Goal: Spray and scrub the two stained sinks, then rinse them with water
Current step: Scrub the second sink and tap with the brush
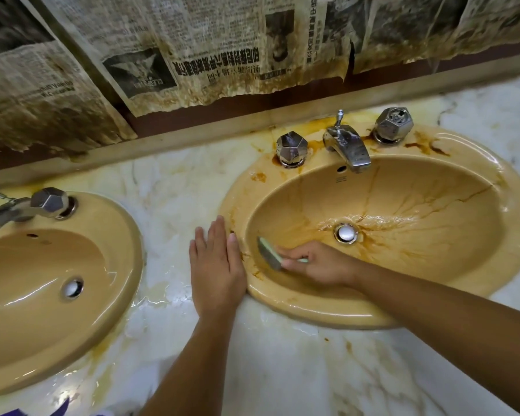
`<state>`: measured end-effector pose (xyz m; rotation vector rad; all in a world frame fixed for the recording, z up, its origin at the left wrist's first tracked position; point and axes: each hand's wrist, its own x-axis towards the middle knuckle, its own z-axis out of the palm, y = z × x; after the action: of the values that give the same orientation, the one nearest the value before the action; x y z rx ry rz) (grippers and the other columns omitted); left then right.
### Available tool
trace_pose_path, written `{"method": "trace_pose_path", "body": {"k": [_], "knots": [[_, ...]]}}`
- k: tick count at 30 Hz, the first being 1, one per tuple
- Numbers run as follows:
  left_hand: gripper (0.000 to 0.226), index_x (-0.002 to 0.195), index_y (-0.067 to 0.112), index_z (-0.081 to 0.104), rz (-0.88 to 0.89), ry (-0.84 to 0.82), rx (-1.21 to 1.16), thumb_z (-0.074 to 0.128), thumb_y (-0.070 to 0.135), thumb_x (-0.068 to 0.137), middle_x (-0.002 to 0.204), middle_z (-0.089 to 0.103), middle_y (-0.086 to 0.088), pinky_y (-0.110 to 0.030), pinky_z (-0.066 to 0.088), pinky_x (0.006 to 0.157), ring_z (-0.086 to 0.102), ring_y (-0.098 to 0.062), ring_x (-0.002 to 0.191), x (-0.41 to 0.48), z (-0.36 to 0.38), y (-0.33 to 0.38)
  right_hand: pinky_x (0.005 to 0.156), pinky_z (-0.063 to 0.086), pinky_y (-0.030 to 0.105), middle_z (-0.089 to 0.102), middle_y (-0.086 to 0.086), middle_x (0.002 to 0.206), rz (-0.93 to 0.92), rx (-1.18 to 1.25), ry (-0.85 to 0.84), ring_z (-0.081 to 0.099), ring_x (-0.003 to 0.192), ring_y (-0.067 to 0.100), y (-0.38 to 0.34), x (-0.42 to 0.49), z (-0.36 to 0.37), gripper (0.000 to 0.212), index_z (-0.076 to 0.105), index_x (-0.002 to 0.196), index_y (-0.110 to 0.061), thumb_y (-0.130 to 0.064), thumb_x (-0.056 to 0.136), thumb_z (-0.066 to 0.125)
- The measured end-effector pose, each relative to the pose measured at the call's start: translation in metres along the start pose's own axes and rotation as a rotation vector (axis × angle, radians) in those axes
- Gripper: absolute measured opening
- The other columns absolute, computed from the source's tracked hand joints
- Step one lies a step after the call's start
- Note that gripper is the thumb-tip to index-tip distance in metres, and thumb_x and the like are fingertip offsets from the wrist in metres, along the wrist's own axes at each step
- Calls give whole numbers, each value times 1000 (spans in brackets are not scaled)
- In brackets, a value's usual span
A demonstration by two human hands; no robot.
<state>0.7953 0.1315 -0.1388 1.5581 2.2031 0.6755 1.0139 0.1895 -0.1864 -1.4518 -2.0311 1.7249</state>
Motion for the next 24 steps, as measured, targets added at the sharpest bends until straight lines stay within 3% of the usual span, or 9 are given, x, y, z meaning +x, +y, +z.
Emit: {"method": "trace_pose_path", "body": {"k": [3, 6, 8, 10, 13, 16, 19, 21, 24], "knots": [[55, 162, 32, 24, -12, 0, 2, 18, 48, 110, 166, 29, 9, -36, 4, 129, 7, -13, 157, 0, 0, 0, 88, 40, 4, 68, -22, 126, 31, -104, -2, 60, 108, -9, 14, 0, -16, 37, 68, 135, -23, -36, 100, 65], [55, 162, 32, 23, -13, 0, 2, 18, 48, 110, 166, 27, 9, -37, 4, 129, 5, -11, 157, -1, 0, 1, 77, 46, 25, 74, 5, 110, 269, -411, 319, 67, 100, 22, 42, 12, -46, 32, 71, 130, -20, -34, 102, 61], [55, 162, 31, 24, -14, -3, 5, 18, 48, 110, 167, 27, 9, -38, 4, 129, 5, -11, 157, -1, 0, 1, 72, 41, 27, 71, 10, 98, 231, -440, 290, 68, 99, 28, 37, 17, -35, 27, 76, 118, -17, -32, 102, 61], [55, 162, 31, 24, -13, -5, 6, 18, 48, 110, 167, 28, 8, -39, 4, 129, 5, -12, 157, -1, 0, 2, 70, 42, 25, 71, 1, 89, 68, -230, 95, 66, 90, 12, 12, 5, -10, 23, 80, 107, -19, -34, 102, 63], [56, 162, 31, 23, -13, -5, 10, 17, 49, 110, 167, 27, 7, -38, 4, 129, 5, -12, 157, -1, 0, 2, 91, 41, 7, 67, -31, 121, 3, -21, -122, 57, 108, -18, -4, -24, -4, 30, 70, 128, -37, -45, 99, 64], [56, 162, 31, 23, -6, -2, 9, 16, 49, 109, 167, 26, 7, -38, 3, 129, 4, -10, 157, -2, 0, 2, 75, 45, 25, 74, -3, 110, 190, -317, 25, 63, 95, 9, 31, -16, -36, 29, 77, 117, -21, -39, 103, 60], [55, 162, 31, 24, -3, 8, 11, 17, 48, 110, 167, 27, 8, -37, 4, 129, 5, -10, 157, -1, 2, 1, 75, 44, 31, 60, 6, 101, 353, -620, 235, 60, 95, 27, 32, 3, -45, 30, 69, 111, -12, -35, 106, 50], [55, 162, 31, 24, 2, 11, 13, 17, 48, 110, 166, 28, 8, -37, 3, 129, 5, -10, 157, 0, 3, 0, 74, 42, 32, 67, 3, 95, 171, -384, 210, 66, 98, 25, 10, 13, -21, 30, 72, 95, -11, -31, 106, 53], [55, 161, 32, 24, 2, 11, 11, 17, 48, 110, 166, 29, 8, -37, 4, 129, 6, -11, 157, 0, 3, -2, 94, 43, 10, 65, -29, 123, -55, 94, 57, 57, 111, -14, -26, -8, 17, 28, 73, 126, -27, -36, 102, 63]]}}
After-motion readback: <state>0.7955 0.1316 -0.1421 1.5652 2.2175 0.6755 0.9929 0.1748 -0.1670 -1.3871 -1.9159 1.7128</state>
